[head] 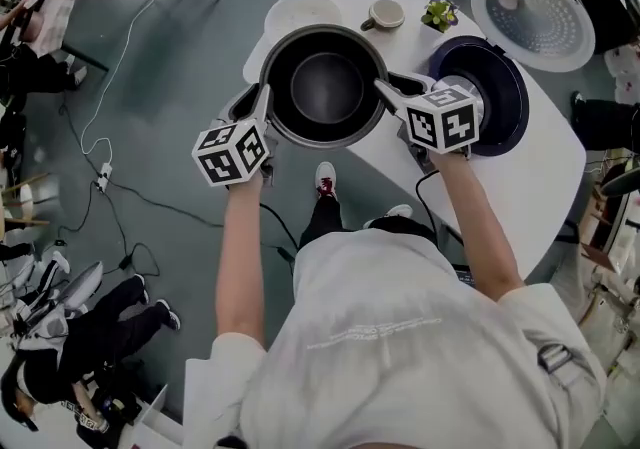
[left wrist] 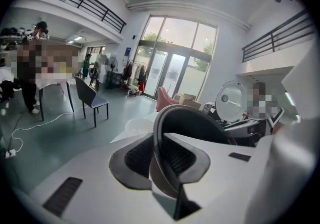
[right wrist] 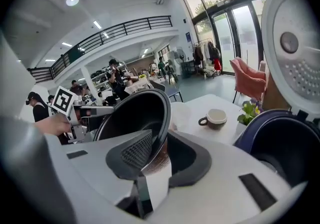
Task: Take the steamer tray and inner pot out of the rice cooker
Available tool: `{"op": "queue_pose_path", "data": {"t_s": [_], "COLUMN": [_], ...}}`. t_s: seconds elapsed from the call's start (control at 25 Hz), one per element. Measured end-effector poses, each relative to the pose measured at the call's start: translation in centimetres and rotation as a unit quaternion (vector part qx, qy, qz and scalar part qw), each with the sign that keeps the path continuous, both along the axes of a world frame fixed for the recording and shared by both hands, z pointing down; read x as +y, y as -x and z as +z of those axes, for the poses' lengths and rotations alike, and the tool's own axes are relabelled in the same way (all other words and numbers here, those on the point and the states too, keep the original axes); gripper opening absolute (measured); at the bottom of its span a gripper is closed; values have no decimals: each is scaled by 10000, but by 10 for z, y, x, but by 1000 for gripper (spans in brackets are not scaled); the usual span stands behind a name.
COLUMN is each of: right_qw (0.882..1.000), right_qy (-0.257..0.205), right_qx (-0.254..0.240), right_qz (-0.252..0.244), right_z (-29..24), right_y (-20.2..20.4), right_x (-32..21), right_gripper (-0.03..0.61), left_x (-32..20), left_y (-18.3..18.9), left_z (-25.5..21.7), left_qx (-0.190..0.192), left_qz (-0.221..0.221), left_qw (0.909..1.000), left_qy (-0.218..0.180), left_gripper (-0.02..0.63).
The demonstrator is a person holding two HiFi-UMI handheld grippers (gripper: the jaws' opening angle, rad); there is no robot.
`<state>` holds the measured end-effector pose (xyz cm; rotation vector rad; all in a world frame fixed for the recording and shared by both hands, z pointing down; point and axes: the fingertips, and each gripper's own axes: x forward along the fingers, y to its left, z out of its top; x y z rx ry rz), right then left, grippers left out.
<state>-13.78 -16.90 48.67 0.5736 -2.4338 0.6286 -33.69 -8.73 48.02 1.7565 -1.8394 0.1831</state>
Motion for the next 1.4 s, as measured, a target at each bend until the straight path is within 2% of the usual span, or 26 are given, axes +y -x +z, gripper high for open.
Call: {"op": "queue_pose_path", "data": {"t_s": [0.2,0.44,0.68,0.88,1.4], "right_qw": [9988,9926,9877,9844,9698], "right_qy": [377,812,878,887,867], "right_qx": [244,761,926,688,165], "right_qz": [172,476,900,1353,2273], "right_z": [46,89,104,107,110], "right_y": [2,-9,-18,-19,-13], "right_x": [16,23,14,3,-32], "right_gripper": [110,109,120,118,100], "left_x": [10,2,-18,-34,-69], "left_y": [6,-2,-7,-8,-4], "left_z": [42,77,92,94,95], "left_qx": [153,294,411,329,211], "left_qz": [137,549,857,1063,1200], "left_qw": [9991,9955,9920,9911,9911], "left_qy": [360,712,834,725,537], "left_gripper": [69,67,67,72,78]}}
